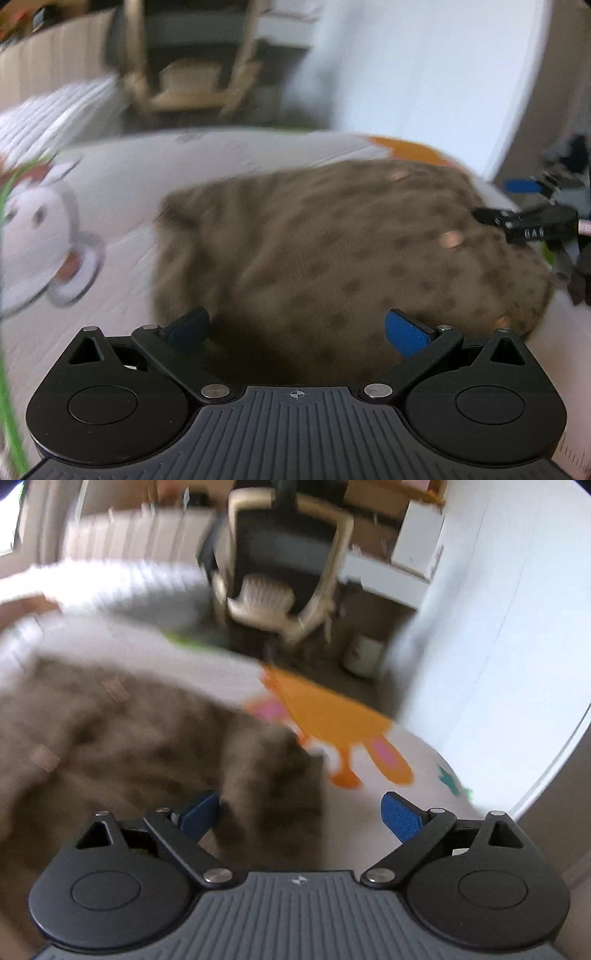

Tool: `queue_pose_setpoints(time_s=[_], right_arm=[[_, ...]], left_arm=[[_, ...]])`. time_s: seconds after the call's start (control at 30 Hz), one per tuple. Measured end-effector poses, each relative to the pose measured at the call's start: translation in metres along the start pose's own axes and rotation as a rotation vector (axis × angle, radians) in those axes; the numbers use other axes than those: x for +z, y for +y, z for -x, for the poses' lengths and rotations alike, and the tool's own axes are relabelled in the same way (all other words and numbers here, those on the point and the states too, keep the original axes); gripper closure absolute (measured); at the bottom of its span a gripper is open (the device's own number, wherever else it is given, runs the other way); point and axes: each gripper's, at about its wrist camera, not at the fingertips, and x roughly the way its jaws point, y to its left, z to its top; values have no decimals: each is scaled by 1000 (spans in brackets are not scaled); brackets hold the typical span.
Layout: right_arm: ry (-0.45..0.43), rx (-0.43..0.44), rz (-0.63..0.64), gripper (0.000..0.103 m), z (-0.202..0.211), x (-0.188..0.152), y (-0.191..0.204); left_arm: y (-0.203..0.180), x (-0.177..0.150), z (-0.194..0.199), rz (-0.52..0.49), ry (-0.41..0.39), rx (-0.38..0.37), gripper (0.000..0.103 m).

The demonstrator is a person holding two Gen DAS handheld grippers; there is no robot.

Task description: Fold clothes

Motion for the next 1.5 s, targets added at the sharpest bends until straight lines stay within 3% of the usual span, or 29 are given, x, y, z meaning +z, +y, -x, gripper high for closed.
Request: queue_pose_setpoints(time_s=[0.17, 0.33, 0.37, 0.43, 0.5, 0.6, 0.67, 0.87, 1.03, 1.2, 1.23, 1.3, 1.5], right_arm=[[-65, -52, -40, 8, 27, 4, 5], [-163, 154, -117, 9, 55, 26, 22], [-170, 227, -142, 10, 58, 30, 28], [-167, 373, -177, 10, 60, 34, 43], [-115, 447, -143, 10, 51, 33, 68], [1, 443, -49, 10, 28, 23, 107], [-28, 390, 35, 10, 31, 20, 122], [-110, 420, 121, 10, 62, 26, 146], [-113, 535, 239, 10, 79, 18, 178], [-114, 525, 353, 10, 67, 15, 220], [-111, 525, 343, 10, 63, 19, 223], [-86, 520, 276, 28, 55, 29, 223], [7, 617, -48, 41, 33, 48, 182]], left_arm=[[23, -12, 20, 131, -18, 19, 0], [31, -15, 19, 219, -48, 15, 0], [30, -16, 20, 229, -54, 20, 0], [29, -17, 21, 245, -62, 12, 0], [29, -18, 23, 261, -65, -28, 0], [33, -20, 25, 306, -80, -73, 0], [37, -23, 27, 345, -90, -100, 0], [45, -25, 30, 422, -66, -228, 0], [48, -6, 20, 505, -41, -352, 0], [35, 12, 16, 482, -31, -349, 0], [32, 13, 18, 475, -36, -351, 0], [28, 15, 21, 460, -43, -344, 0], [24, 13, 35, 380, -46, -239, 0]])
